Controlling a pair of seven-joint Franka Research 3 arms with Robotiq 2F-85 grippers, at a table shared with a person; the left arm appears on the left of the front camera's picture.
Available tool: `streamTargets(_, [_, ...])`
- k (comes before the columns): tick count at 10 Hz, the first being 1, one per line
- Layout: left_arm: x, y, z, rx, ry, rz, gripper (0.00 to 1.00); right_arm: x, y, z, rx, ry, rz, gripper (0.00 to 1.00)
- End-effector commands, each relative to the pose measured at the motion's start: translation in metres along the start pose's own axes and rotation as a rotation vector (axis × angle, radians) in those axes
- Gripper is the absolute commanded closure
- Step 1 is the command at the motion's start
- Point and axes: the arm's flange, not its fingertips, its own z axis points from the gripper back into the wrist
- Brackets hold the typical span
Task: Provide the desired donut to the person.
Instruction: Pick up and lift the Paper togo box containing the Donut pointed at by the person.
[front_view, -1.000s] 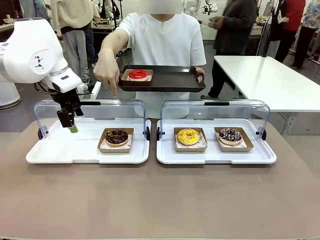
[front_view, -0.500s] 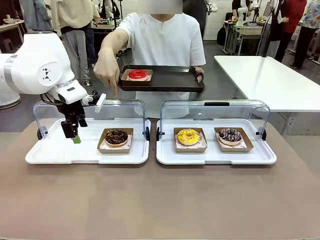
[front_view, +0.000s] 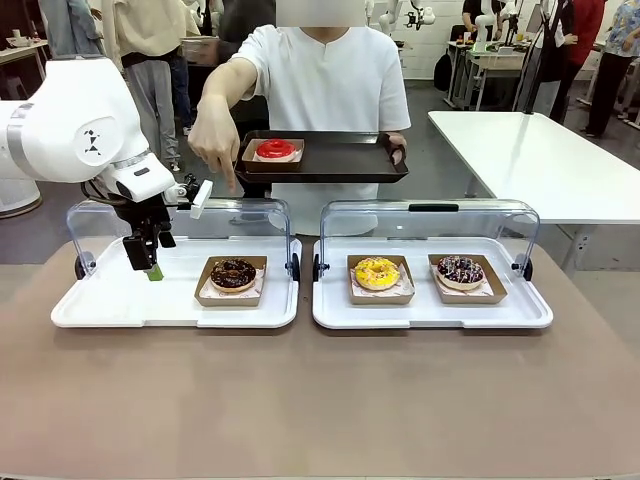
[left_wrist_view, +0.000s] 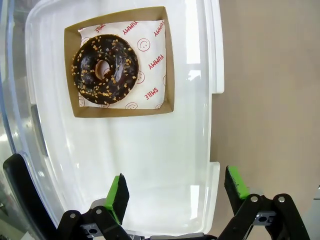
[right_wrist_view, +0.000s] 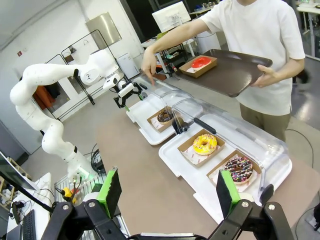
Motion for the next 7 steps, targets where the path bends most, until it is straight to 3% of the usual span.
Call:
streamTargets(1, [0.000, 0.000, 0.002, 0.001, 0.000, 0.001, 0.00, 0.001, 0.000, -0.001, 0.002, -0.006, 0.001, 0.00])
streamTargets(4, [0.000, 0.000, 0.000, 0.000, 0.000, 0.000, 0.00, 0.001, 0.000, -0.001, 0.002, -0.006, 0.001, 0.00])
streamTargets(7, [0.043, -0.002, -0.019, -0.003, 0.127, -0.160, 0.00, 0.001, 0.000, -0.001, 0.002, -0.006, 0.001, 0.00])
